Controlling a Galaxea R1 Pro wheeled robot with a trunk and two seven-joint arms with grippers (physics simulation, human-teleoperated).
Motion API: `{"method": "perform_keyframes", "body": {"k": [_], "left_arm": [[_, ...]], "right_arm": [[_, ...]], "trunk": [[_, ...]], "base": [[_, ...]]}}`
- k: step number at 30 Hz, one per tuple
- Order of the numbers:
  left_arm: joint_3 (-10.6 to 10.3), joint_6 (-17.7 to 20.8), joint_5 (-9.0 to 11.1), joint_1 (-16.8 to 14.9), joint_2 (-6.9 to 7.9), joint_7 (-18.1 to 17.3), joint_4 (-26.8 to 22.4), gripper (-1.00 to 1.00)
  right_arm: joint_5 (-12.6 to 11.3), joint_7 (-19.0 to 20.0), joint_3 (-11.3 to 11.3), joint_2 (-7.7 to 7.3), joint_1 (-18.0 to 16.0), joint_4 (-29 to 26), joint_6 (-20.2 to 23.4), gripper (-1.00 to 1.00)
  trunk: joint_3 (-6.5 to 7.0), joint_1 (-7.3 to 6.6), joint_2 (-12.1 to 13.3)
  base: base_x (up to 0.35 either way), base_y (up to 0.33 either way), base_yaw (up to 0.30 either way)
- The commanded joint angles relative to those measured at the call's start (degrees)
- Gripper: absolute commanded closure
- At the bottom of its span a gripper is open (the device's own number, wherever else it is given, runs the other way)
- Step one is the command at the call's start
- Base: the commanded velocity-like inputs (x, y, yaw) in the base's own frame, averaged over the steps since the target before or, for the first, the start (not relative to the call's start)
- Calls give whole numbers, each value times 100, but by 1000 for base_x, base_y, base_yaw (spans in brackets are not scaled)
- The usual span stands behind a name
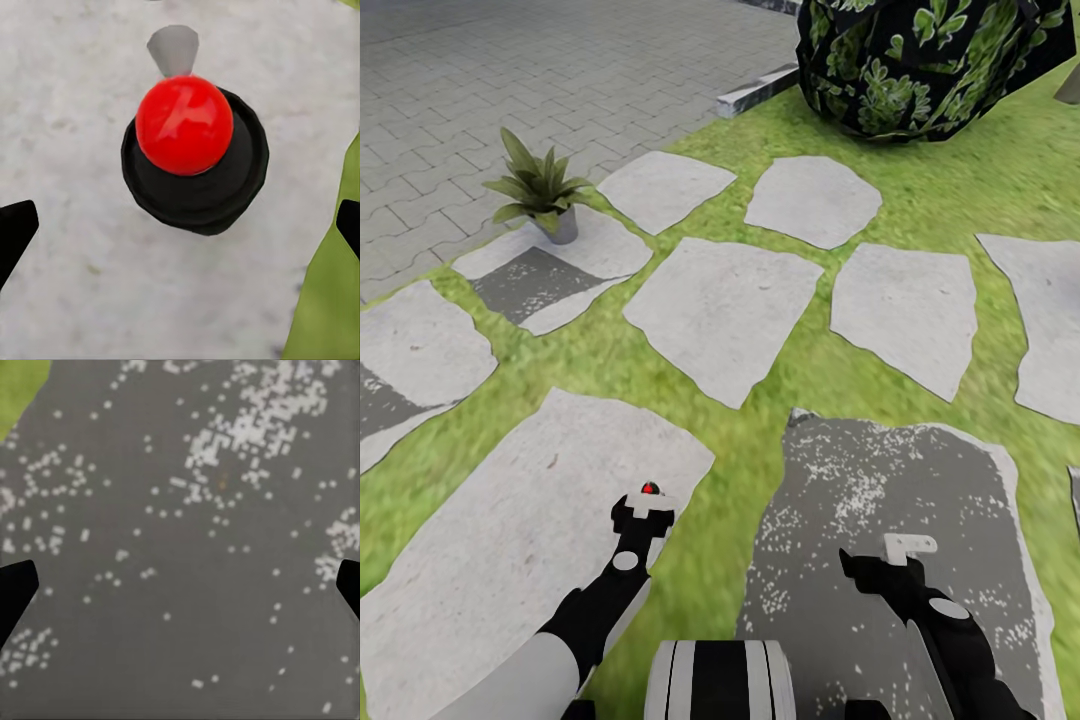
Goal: Pick up the pesticide atomizer in the garden and spray insectifuge to fully cover both potted plants in the garden.
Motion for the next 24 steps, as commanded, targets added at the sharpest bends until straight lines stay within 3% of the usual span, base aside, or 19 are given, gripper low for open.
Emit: {"method": "perform_keyframes", "body": {"k": [1,24], "left_arm": [[-44,-27,56,-5,4,43,6,-100],[-66,-27,55,-8,4,43,6,-100]], "right_arm": [[0,8,-2,-1,0,-6,30,-100],[0,10,-2,-1,-2,-5,30,-100]], "trunk": [[-3,0,-1],[-3,0,-1]], "base": [[18,0,0],[39,0,0]]}}
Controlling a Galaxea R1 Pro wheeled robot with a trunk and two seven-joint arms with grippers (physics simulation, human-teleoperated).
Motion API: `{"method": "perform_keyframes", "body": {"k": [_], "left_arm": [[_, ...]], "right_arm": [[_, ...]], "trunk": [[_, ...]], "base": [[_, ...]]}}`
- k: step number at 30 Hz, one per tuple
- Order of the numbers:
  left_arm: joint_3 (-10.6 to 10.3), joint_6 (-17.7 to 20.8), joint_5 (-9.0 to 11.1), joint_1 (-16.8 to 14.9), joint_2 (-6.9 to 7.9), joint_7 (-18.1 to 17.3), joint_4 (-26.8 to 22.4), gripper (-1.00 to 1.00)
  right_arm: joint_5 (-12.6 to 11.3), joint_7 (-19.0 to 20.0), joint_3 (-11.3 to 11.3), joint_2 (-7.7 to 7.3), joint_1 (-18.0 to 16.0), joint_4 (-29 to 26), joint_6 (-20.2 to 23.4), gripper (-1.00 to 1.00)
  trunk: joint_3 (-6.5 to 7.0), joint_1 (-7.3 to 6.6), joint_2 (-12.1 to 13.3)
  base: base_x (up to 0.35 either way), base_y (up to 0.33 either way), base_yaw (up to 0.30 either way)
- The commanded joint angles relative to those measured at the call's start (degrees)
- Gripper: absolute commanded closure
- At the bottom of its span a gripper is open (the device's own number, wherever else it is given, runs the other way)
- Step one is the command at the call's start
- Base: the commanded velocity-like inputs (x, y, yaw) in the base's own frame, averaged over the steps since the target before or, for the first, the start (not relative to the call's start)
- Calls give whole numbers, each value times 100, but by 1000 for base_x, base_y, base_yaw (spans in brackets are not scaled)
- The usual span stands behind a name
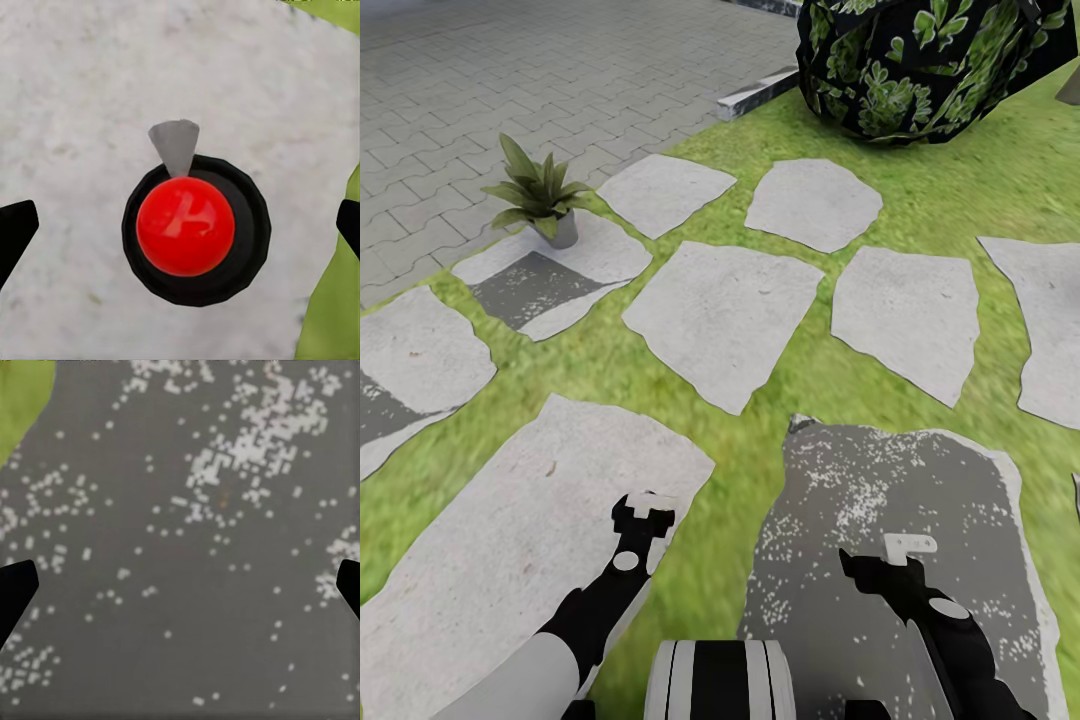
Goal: Pick up the pesticide atomizer in the garden and spray insectifuge to fully cover both potted plants in the garden.
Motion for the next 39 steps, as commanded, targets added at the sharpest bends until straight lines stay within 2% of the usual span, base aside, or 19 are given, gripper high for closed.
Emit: {"method": "perform_keyframes", "body": {"k": [1,5,6,39], "left_arm": [[-40,-27,56,-4,5,43,6,-100],[-41,-27,53,-10,5,43,6,-100],[-39,-27,53,-10,5,43,6,100],[-32,-27,56,-11,5,43,6,100]], "right_arm": [[0,7,-2,-1,-2,-7,30,-100],[0,5,-2,-1,0,-7,30,-100],[0,4,-2,-1,-2,-7,31,-100],[0,5,-2,-1,-3,-8,30,-100]], "trunk": [[-3,-1,-1],[-3,-1,-1],[-3,-1,-1],[-3,-1,-1]], "base": [[0,0,0],[0,0,0],[0,0,0],[0,0,0]]}}
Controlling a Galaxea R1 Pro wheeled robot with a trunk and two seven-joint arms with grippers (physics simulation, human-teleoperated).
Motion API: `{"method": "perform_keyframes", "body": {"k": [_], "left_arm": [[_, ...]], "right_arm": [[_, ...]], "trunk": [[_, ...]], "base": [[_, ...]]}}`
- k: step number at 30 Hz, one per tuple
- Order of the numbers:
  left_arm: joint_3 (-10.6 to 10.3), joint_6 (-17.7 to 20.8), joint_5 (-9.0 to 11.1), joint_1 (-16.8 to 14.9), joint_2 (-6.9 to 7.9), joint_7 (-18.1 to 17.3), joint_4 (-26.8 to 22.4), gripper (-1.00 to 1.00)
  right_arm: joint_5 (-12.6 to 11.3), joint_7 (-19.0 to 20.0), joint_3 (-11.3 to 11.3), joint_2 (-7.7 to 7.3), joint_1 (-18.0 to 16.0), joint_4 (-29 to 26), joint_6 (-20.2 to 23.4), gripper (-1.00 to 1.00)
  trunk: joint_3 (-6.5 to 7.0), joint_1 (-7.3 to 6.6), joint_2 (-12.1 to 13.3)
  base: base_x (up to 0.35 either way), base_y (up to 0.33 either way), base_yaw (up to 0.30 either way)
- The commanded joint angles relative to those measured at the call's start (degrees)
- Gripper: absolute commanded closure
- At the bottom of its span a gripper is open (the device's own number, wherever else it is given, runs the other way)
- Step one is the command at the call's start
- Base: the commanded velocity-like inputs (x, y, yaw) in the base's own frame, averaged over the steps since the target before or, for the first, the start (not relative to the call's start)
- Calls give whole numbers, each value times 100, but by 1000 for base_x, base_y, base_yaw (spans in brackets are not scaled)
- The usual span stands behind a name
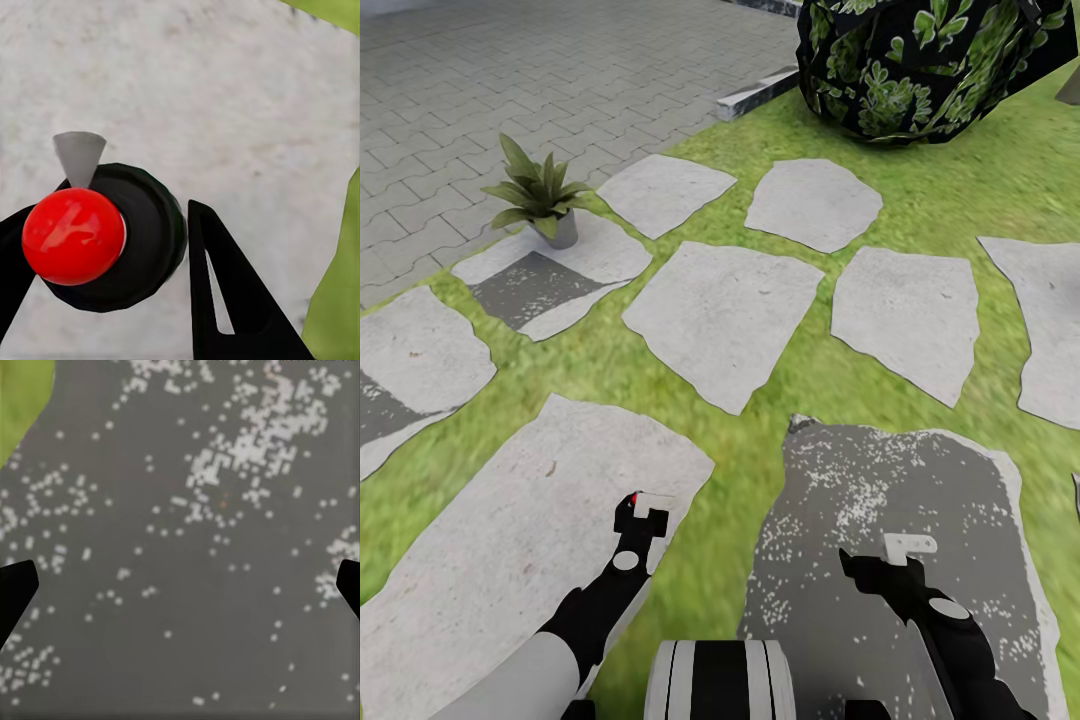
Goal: Pick up the pesticide atomizer in the garden and spray insectifuge to fully cover both potted plants in the garden.
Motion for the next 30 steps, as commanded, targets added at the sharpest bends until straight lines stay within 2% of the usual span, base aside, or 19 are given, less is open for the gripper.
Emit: {"method": "perform_keyframes", "body": {"k": [1,20,30], "left_arm": [[-40,-28,54,-5,4,42,6,100],[-48,-28,54,-5,4,42,6,100],[-48,-13,56,-5,4,54,6,100]], "right_arm": [[0,6,-2,-1,0,-6,29,-100],[0,7,-2,-1,1,-6,28,-100],[0,6,1,3,1,-9,29,-100]], "trunk": [[-3,-1,-1],[-3,-1,-1],[219,-27,12]], "base": [[0,0,0],[0,0,0],[0,0,0]]}}
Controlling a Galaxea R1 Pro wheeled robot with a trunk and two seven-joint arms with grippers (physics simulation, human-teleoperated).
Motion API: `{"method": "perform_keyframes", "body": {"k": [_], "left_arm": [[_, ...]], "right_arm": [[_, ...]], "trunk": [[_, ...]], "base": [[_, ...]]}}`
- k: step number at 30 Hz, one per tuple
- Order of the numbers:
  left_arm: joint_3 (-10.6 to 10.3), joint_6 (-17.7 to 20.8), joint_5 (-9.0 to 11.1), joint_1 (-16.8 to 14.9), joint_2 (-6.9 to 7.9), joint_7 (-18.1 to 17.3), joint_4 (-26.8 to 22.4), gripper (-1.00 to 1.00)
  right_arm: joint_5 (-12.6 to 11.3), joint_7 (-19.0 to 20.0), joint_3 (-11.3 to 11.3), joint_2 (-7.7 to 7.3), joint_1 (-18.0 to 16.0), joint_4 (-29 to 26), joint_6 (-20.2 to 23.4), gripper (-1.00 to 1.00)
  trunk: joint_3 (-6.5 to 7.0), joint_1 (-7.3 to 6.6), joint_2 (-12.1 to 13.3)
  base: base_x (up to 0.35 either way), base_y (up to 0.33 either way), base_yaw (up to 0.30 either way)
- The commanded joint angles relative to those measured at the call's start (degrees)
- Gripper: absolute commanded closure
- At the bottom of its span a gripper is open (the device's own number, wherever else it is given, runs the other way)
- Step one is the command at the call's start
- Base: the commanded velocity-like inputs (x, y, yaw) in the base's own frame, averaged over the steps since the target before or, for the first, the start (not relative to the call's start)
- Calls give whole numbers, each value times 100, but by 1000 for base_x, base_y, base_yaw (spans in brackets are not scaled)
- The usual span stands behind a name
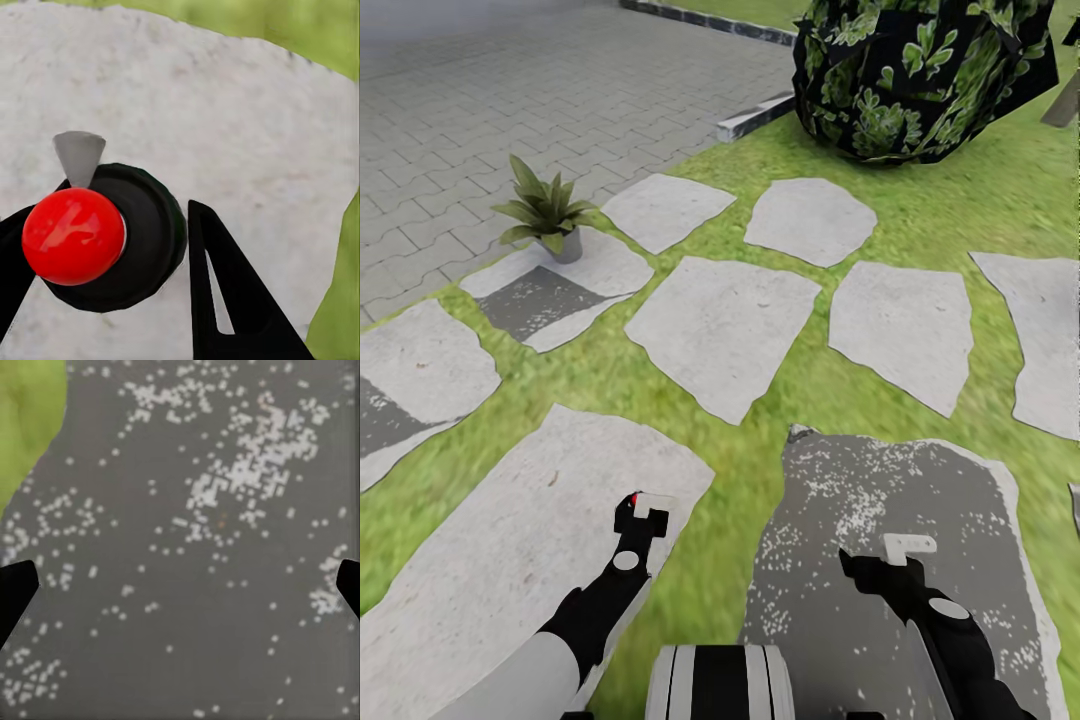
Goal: Pick up the pesticide atomizer in the garden and spray insectifuge to fully cover both potted plants in the garden.
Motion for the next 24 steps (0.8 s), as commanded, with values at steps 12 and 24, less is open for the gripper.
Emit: {"method": "perform_keyframes", "body": {"k": [12,24], "left_arm": [[-35,-20,76,-29,4,34,-182,100],[-23,652,114,-70,0,29,-731,100]], "right_arm": [[0,8,5,4,-2,-9,31,-100],[0,9,22,13,0,-11,31,-100]], "trunk": [[264,-32,15],[529,-63,31]], "base": [[0,0,0],[0,0,0]]}}
